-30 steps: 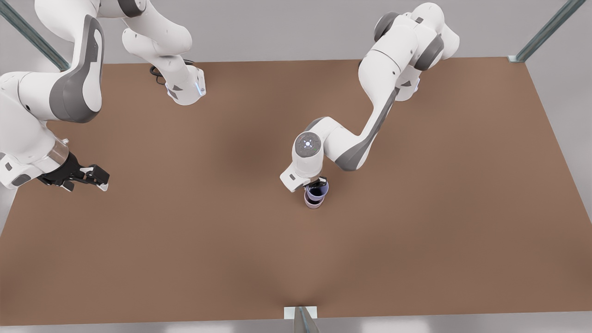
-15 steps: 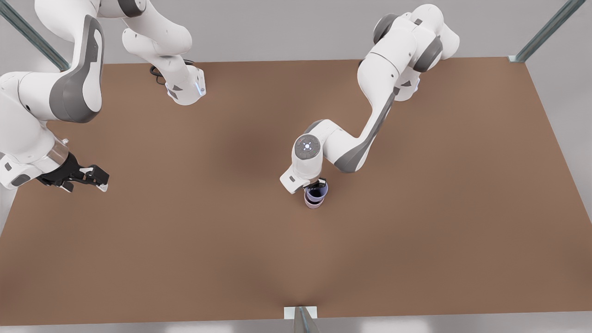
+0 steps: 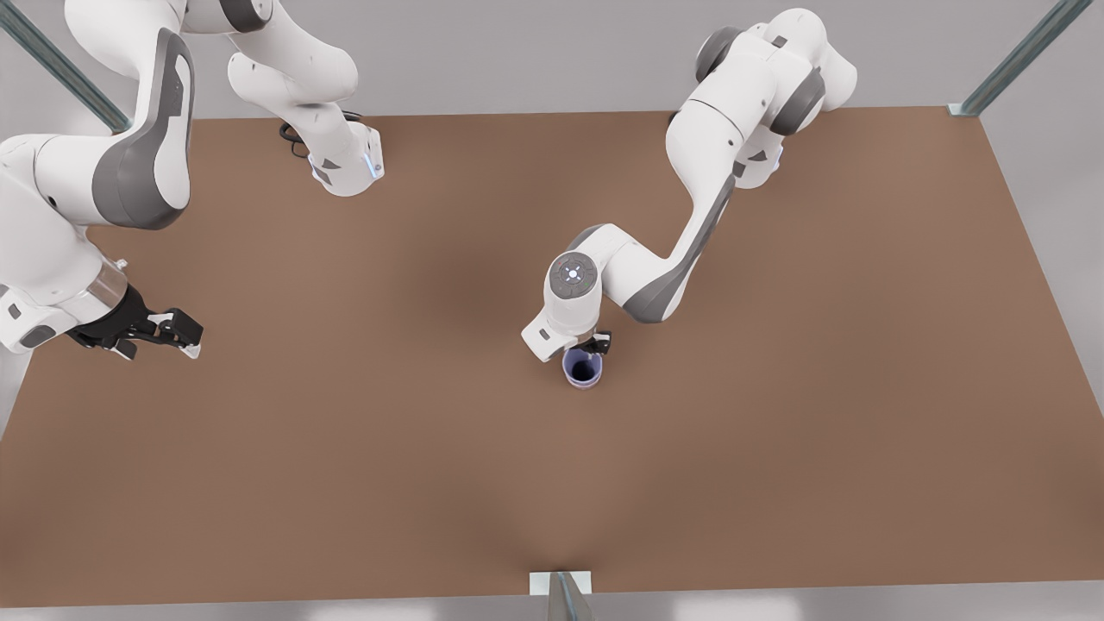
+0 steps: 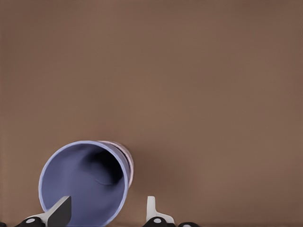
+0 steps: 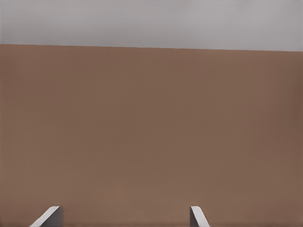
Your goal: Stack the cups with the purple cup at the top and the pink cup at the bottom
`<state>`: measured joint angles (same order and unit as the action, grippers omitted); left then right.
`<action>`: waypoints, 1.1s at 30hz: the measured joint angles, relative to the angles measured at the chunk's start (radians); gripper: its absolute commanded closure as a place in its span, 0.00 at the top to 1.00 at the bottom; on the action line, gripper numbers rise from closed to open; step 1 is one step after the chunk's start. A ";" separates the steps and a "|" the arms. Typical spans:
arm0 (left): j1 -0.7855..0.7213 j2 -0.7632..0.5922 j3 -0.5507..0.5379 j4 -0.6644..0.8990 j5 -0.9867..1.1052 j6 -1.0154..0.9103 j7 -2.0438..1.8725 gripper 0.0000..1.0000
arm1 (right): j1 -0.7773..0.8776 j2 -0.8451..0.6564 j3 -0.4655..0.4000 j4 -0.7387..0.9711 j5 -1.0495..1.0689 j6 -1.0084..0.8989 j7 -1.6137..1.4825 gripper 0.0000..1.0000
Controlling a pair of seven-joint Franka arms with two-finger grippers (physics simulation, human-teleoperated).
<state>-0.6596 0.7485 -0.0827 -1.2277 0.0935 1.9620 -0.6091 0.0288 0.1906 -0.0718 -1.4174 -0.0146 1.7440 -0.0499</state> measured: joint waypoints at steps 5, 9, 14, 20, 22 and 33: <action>0.000 -0.003 0.000 0.002 -0.001 0.000 0.000 0.83 | -0.001 0.000 0.000 0.000 0.000 0.000 0.000 1.00; 0.000 -0.004 0.000 0.003 -0.002 -0.001 -0.001 0.83 | 0.000 0.001 0.000 0.000 0.000 0.001 0.000 1.00; 0.008 -0.016 0.010 0.026 -0.004 -0.011 -0.001 1.00 | 0.000 0.005 0.000 0.001 0.000 0.002 -0.001 1.00; 0.178 -0.123 0.082 0.046 -0.066 -0.119 0.030 1.00 | 0.000 0.005 0.000 0.001 0.000 0.002 -0.001 1.00; 0.219 -0.155 0.167 0.046 -0.112 -0.167 0.046 1.00 | 0.000 0.005 0.000 0.001 -0.001 0.002 -0.001 1.00; 0.592 -0.463 -0.025 -0.060 -0.107 -0.340 0.276 1.00 | 0.002 0.008 0.000 0.001 -0.002 0.002 -0.001 1.00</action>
<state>-0.0680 0.2852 -0.1075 -1.2873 -0.0138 1.6218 -0.3331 0.0311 0.1988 -0.0718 -1.4168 -0.0161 1.7462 -0.0510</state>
